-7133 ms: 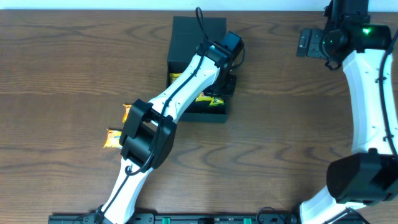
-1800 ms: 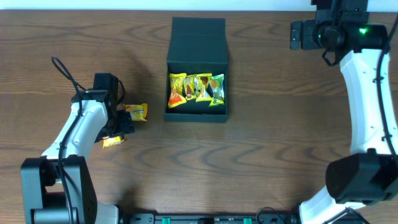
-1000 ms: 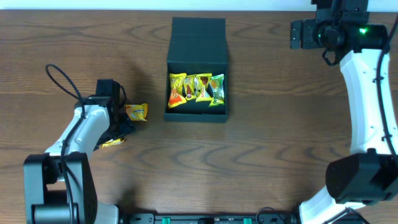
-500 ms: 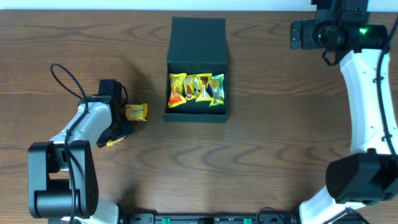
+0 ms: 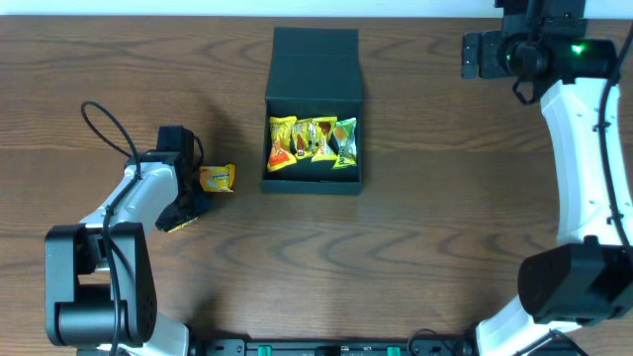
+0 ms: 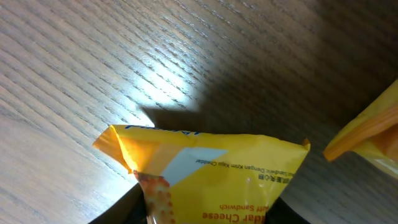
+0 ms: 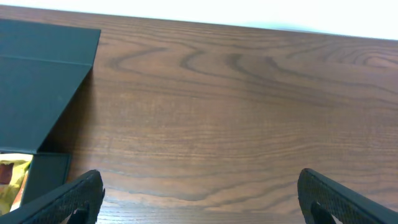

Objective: Pack container
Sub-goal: 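Grasp the Le Mond packet with the left gripper and lift, then place the Le Mond packet into the box with the left gripper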

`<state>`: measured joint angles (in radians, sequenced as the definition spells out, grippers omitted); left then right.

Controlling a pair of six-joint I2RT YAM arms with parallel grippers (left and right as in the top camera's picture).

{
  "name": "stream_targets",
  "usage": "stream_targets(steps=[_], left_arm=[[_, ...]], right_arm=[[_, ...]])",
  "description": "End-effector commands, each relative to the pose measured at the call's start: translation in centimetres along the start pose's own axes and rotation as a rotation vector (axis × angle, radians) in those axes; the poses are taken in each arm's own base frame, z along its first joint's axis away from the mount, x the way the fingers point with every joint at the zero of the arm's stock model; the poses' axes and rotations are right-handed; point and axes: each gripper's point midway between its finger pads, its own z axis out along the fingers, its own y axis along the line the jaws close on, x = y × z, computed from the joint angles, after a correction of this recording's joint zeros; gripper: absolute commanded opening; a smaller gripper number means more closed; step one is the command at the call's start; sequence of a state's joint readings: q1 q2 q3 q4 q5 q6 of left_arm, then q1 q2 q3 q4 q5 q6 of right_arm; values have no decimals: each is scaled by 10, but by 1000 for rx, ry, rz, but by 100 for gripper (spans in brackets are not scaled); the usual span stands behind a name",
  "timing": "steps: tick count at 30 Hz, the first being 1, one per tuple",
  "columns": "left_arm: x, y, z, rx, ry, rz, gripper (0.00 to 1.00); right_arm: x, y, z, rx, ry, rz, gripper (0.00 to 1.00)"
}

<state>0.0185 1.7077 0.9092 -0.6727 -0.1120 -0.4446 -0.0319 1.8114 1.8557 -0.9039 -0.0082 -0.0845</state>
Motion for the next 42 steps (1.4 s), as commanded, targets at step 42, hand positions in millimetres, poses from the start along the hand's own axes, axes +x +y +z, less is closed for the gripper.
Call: stream_targets(steps=[42], left_arm=[[-8,-212,-160,346,-340,570,24]], right_arm=[[10,-28,3,36,31,55,99]])
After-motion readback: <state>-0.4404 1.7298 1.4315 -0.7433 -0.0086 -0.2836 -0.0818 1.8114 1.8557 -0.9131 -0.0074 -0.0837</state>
